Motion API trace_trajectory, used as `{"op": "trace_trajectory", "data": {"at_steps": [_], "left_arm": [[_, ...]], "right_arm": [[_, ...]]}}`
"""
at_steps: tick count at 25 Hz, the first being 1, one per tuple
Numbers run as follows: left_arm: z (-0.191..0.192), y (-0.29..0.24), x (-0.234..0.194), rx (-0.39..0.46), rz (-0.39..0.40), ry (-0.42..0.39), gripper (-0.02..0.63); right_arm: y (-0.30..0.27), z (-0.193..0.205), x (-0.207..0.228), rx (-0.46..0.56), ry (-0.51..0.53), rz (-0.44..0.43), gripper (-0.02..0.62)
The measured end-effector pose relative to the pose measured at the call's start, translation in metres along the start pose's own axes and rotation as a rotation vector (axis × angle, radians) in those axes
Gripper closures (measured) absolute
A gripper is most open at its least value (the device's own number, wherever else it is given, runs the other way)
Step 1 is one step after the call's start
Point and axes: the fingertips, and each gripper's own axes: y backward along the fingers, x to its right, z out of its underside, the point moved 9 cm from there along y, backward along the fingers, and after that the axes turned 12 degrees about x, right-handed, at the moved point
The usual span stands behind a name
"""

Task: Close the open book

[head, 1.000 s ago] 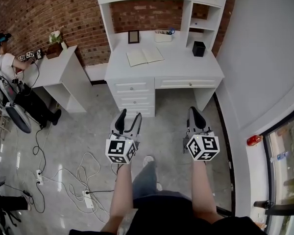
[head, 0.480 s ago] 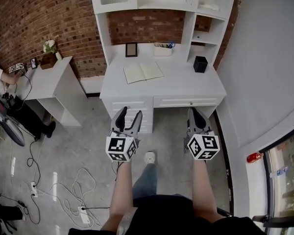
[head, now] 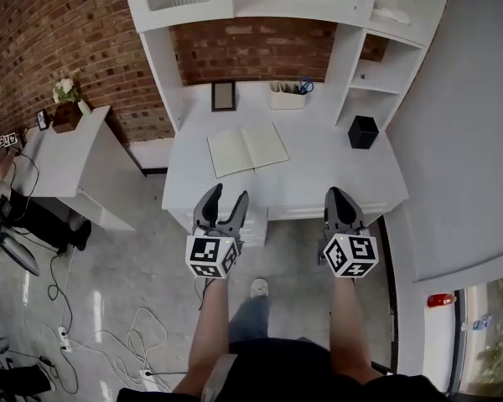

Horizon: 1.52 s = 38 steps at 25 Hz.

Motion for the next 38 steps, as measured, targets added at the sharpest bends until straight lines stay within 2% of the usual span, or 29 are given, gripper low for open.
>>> {"op": "trace_trajectory", "data": {"at_steps": [4,9,21,27,29,34,38], "left_arm": [[0.017,-0.054,-0.022,-0.036,0.026,0.001,0.388],[0.035,-0.096,-0.046,-0.057,0.025,0.003,0.388],[0.061,-0.142,-0.055,-0.087,0.017,0.039,0.388],[0.081,-0.162,-0.052,-0.141,0.014,0.050,0.388],[0.092,-0.171,-0.050,-0.177,0.020,0.030,0.388],[0.122,-0.194,-0.043,-0.314,0.060,-0.081,0.388],[0.152,-0.207,-0.041,-0.462,0.106,-0.201,0.388]], "right_arm": [[-0.061,0.013,0.017,-0.018,-0.012,0.006,0.597],[-0.113,0.032,0.027,-0.035,-0.020,0.001,0.597],[-0.159,0.043,0.053,-0.069,-0.016,-0.004,0.597],[-0.180,0.048,0.064,-0.108,0.001,-0.030,0.597],[-0.186,0.055,0.068,-0.129,0.011,-0.048,0.597],[-0.197,0.066,0.081,-0.167,0.005,-0.067,0.597],[-0.206,0.074,0.090,-0.190,0.002,-0.081,0.597]]}}
